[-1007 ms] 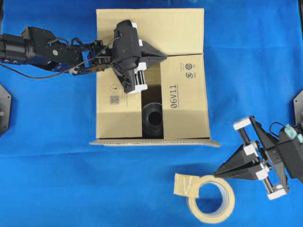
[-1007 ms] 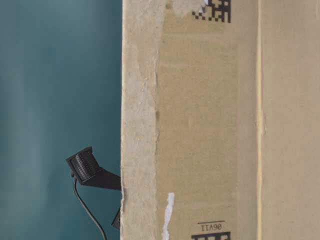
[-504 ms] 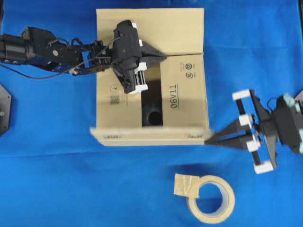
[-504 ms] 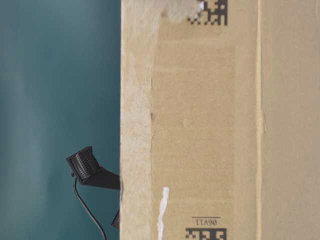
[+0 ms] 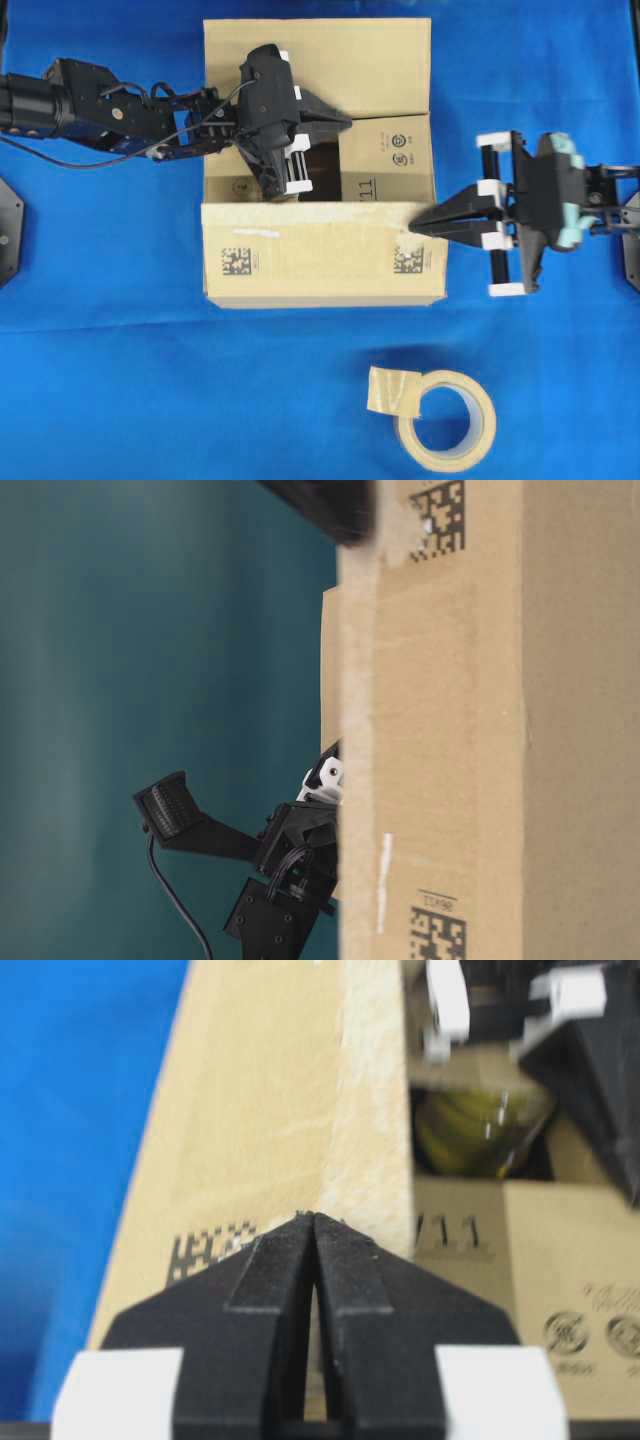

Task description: Close the cardboard box.

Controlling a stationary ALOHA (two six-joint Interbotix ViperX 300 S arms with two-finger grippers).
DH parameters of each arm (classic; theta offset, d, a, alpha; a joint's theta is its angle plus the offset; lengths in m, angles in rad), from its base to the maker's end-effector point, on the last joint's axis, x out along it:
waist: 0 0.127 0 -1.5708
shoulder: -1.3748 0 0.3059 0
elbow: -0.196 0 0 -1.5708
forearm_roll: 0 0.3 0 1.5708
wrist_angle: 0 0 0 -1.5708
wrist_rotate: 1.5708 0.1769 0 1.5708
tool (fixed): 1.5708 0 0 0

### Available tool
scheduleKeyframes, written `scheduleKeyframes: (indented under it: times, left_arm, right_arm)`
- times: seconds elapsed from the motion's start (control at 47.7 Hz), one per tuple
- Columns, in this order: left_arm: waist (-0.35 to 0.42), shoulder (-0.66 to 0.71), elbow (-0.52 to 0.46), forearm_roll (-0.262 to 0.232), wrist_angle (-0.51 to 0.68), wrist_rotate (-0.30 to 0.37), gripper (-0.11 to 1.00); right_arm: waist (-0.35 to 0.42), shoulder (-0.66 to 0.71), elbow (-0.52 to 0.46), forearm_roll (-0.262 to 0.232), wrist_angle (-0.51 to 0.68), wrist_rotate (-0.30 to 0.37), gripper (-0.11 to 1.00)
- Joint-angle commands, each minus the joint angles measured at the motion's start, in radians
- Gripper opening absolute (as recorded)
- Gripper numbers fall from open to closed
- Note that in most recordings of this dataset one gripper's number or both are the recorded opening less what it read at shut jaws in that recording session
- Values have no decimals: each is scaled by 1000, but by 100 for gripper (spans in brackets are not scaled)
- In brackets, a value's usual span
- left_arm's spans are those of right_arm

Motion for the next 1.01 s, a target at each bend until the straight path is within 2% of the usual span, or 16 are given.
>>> scheduleKeyframes:
  times: [0.0, 0.273, 0.567, 0.755, 0.986]
  left_arm:
    - [-8, -23, -8, -2, -5, -2, 0]
    - [-8, -25, -8, 0, -5, -2, 0]
    - [-15, -46, -8, 0, -5, 12, 0]
    - [-21, -127, -11, 0, 14, 37, 0]
    - [-20, -239, -35, 0, 117, 41, 0]
  right_arm:
    - [-2, 37, -20, 14, -3, 2, 1]
    - [-2, 97, -34, 49, -2, 2, 1]
    - [-3, 97, -34, 48, -3, 5, 1]
    - [-2, 97, -35, 49, -3, 5, 1]
    - [-3, 97, -37, 48, -6, 5, 1]
